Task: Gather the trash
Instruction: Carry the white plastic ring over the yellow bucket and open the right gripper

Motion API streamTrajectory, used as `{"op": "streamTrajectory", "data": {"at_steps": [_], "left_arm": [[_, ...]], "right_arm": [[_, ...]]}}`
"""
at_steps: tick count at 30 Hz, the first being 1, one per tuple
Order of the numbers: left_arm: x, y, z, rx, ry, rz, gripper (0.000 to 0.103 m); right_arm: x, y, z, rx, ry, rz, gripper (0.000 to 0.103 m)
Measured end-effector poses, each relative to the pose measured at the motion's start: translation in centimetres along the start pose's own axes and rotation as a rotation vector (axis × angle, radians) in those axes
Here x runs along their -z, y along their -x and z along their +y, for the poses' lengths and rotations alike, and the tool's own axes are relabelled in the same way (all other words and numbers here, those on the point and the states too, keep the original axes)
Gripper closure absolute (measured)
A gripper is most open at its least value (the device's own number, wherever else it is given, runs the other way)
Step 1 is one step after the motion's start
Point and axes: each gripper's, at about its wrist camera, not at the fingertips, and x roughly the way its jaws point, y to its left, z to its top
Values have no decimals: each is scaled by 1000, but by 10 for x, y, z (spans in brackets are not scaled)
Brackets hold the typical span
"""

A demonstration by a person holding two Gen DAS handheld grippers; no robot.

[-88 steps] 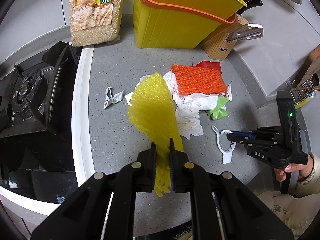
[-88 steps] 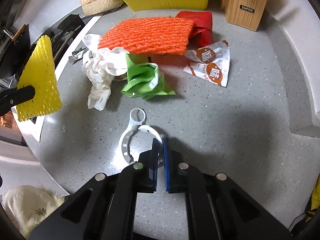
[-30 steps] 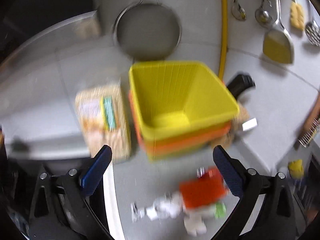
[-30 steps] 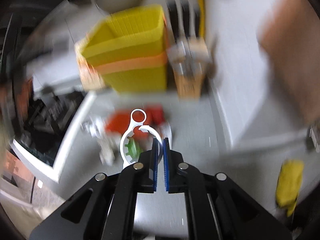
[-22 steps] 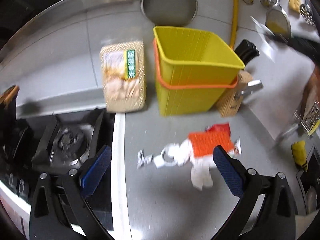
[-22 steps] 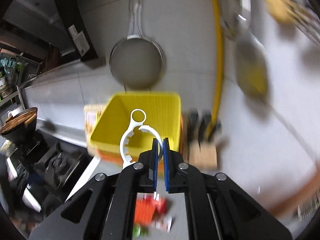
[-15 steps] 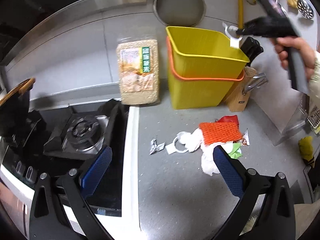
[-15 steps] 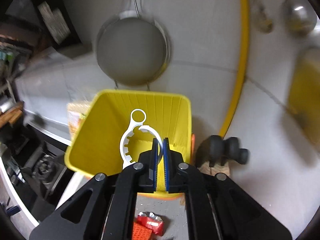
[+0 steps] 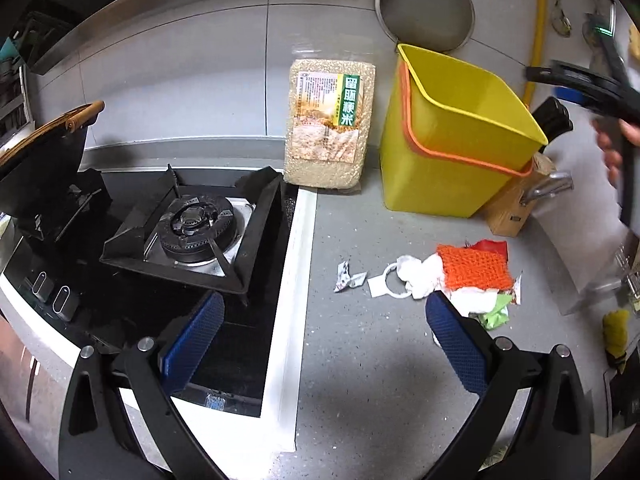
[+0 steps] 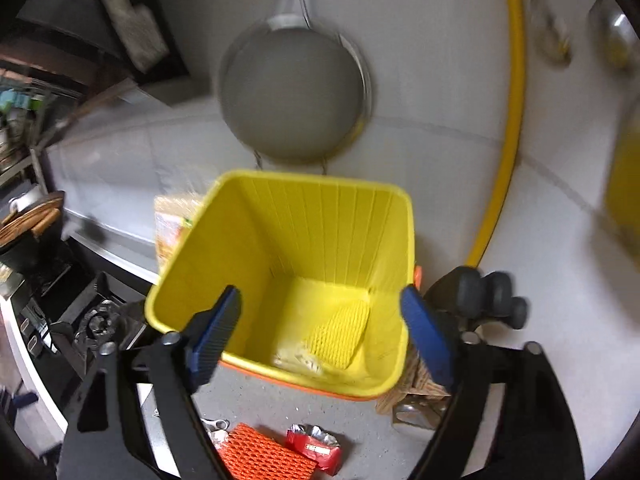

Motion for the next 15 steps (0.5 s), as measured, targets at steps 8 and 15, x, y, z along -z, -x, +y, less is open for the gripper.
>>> {"op": "streamTrajectory", "data": {"at_steps": [8,15], "left_arm": [[-7,-9,7,8,-7,9,4],[-2,-24,4,22,-20,51,4]], "right_arm": [[68,71,20,-85,94,12,8],[171,79,24,-96,105,252,8]]}}
